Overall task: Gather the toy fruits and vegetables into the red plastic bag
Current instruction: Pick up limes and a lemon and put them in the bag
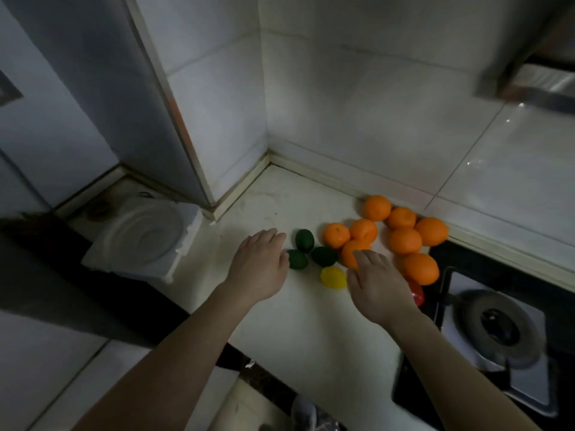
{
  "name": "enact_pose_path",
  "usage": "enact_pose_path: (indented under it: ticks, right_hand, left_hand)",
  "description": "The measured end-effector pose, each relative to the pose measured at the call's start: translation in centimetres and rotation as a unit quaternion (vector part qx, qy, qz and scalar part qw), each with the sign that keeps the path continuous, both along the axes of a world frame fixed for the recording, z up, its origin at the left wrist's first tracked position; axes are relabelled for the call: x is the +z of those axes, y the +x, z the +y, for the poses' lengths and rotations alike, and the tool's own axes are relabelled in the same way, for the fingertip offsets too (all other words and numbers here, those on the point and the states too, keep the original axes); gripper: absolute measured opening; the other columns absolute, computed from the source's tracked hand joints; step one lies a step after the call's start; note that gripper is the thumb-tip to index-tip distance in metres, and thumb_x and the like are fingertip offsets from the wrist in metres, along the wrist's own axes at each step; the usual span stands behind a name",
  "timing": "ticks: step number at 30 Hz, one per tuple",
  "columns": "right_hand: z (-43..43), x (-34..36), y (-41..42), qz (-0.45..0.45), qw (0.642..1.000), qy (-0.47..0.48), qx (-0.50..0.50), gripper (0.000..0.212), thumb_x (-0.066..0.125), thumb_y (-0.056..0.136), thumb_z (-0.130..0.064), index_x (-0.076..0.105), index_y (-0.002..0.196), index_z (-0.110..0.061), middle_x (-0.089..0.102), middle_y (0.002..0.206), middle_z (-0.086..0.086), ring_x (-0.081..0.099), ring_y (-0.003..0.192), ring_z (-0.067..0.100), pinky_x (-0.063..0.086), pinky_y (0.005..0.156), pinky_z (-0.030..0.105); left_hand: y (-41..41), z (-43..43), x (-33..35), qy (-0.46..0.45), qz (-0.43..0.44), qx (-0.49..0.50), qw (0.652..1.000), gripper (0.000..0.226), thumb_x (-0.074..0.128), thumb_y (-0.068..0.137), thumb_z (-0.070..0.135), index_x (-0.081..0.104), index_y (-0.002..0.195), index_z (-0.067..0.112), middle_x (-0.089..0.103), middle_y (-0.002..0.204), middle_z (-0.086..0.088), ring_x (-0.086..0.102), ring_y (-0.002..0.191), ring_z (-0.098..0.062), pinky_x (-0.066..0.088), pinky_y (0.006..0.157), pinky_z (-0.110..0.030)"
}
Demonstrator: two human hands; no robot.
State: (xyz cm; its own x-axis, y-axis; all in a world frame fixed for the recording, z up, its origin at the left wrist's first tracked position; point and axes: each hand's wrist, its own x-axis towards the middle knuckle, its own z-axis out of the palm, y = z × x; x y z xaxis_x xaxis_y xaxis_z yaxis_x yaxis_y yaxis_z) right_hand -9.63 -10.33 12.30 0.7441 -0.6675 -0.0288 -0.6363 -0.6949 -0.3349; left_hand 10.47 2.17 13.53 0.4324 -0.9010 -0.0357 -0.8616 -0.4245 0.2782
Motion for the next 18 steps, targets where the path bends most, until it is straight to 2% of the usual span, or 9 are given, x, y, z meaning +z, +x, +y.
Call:
enact_pose_path:
  ticks: [3, 8, 14, 18]
  right_hand:
    - [-1.5, -1.8, 0.9, 0.015, 1.0, 0.021, -0.001, 0.042, 0.033, 0.093, -0.041, 0.051, 0.12, -0.014, 0.055, 0.115, 0.006, 0.05, 0.104, 0.025, 0.044, 0.083, 0.038]
    - [-3.1, -5.0, 2.2, 0.04, 0.998, 0.046, 0.014, 0.051, 0.04, 0.092, -0.043, 0.046, 0.134, -0.015, 0.051, 0.128, 0.005, 0.048, 0.115, 0.025, 0.044, 0.091, 0.038]
    - [-3.5, -8.6, 3.9, 0.087, 0.994, 0.066, 0.023, 0.06, 0.045, 0.093, -0.044, 0.035, 0.144, -0.014, 0.042, 0.143, 0.006, 0.041, 0.127, 0.025, 0.039, 0.101, 0.036]
    - [-3.6, -10.5, 4.5, 0.1, 0.992, 0.074, 0.016, 0.06, 0.05, 0.09, -0.044, 0.038, 0.142, -0.017, 0.045, 0.14, 0.004, 0.045, 0.124, 0.023, 0.041, 0.101, 0.034]
  left_hand:
    - [0.9, -1.9, -1.9, 0.015, 0.016, -0.003, 1.0, 0.048, 0.037, 0.102, 0.034, 0.035, 0.147, 0.017, 0.034, 0.154, -0.003, 0.03, 0.14, -0.019, 0.022, 0.114, -0.032]
    - [1.8, -4.5, -5.3, 0.046, 0.046, -0.009, 0.998, 0.053, 0.043, 0.1, 0.036, 0.033, 0.148, 0.018, 0.033, 0.155, -0.002, 0.028, 0.142, -0.018, 0.022, 0.116, -0.033]
    - [2.7, -6.4, -9.0, 0.063, 0.056, -0.024, 0.996, 0.057, 0.052, 0.095, 0.037, 0.037, 0.146, 0.016, 0.039, 0.15, -0.003, 0.035, 0.137, -0.021, 0.029, 0.111, -0.033]
    - [3.0, -7.0, -11.6, 0.062, 0.078, -0.031, 0.995, 0.055, 0.057, 0.091, 0.037, 0.043, 0.141, 0.018, 0.046, 0.141, 0.0, 0.044, 0.127, -0.021, 0.041, 0.102, -0.034]
